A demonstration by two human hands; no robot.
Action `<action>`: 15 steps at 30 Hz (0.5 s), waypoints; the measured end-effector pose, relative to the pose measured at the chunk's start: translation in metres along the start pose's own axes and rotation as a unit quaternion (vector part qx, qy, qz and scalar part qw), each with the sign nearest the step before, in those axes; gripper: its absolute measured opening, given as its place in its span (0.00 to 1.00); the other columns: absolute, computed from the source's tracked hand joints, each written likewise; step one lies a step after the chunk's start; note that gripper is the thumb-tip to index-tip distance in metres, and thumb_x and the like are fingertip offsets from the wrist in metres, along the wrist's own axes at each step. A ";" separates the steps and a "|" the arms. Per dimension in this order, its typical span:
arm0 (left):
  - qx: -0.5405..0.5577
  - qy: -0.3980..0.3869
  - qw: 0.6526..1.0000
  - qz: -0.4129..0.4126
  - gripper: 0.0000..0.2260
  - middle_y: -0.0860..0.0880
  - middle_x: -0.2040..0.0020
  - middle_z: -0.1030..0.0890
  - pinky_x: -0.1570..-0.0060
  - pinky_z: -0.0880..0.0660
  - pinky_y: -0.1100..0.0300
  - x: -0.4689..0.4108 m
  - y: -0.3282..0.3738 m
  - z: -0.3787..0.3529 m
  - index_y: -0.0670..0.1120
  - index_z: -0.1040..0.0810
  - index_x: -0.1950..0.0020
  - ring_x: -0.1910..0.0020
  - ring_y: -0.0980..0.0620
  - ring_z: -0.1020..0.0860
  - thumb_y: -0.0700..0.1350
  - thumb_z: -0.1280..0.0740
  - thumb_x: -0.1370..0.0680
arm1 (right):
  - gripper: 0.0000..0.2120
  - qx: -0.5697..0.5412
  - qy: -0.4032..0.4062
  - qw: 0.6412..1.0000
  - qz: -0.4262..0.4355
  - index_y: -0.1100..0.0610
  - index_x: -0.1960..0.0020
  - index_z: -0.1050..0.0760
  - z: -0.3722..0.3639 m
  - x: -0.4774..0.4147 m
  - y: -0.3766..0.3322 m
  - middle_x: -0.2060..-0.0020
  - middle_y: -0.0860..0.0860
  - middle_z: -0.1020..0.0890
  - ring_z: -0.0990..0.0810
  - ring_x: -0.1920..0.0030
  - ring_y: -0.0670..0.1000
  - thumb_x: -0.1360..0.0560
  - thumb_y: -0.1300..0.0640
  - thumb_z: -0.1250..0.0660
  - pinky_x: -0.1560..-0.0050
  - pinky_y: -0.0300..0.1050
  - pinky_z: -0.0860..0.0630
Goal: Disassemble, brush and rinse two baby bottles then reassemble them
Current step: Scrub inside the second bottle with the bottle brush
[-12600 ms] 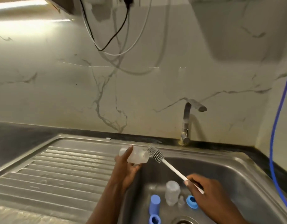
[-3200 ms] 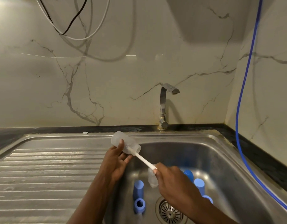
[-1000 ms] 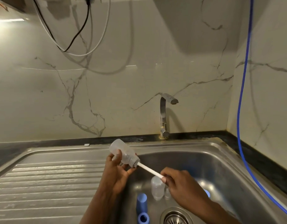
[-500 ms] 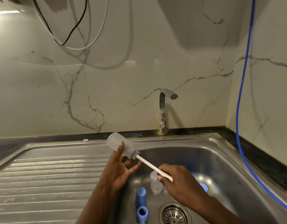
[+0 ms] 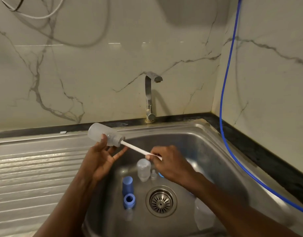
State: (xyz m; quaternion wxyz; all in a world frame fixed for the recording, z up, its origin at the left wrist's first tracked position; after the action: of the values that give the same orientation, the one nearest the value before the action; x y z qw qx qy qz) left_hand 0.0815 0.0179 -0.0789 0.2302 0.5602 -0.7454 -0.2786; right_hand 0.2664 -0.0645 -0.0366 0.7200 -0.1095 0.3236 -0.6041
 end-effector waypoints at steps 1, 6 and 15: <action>-0.003 -0.012 1.000 0.012 0.47 0.36 0.34 0.23 0.46 0.21 0.38 0.002 -0.004 -0.004 0.44 0.33 0.29 0.38 0.39 0.21 0.46 0.15 0.44 | 0.13 -0.081 -0.044 0.995 -0.027 0.53 0.60 0.21 -0.009 0.001 0.003 0.70 0.50 0.22 0.24 0.71 0.48 0.21 0.48 0.36 0.69 0.47 0.27; 0.020 0.008 1.000 0.022 0.27 0.33 0.33 0.25 0.44 0.22 0.44 0.000 -0.007 0.003 0.42 0.35 0.27 0.38 0.39 0.21 0.46 0.33 0.24 | 0.15 -0.052 -0.065 0.996 -0.029 0.54 0.55 0.22 -0.017 0.002 0.005 0.65 0.50 0.20 0.22 0.62 0.50 0.20 0.44 0.39 0.61 0.47 0.26; -0.067 0.093 0.993 -0.008 0.31 0.38 0.35 0.26 0.55 0.18 0.49 0.005 -0.007 0.005 0.46 0.33 0.29 0.41 0.40 0.21 0.46 0.29 0.30 | 0.11 0.144 0.020 0.989 0.023 0.50 0.49 0.27 -0.004 0.002 -0.006 0.54 0.47 0.22 0.23 0.54 0.53 0.18 0.47 0.45 0.61 0.45 0.37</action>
State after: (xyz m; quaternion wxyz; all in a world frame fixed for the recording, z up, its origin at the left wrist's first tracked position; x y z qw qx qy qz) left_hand 0.0821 0.0123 -0.0869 0.3337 0.5729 -0.6956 -0.2767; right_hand 0.2590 -0.0669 -0.0374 0.7351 0.0148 0.2500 -0.6300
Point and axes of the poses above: each hand's wrist, its own x-axis away from the middle knuckle, its own z-axis out of the back of the hand, y = z × x, the point moved 9 cm from there along -x, towards the middle knuckle
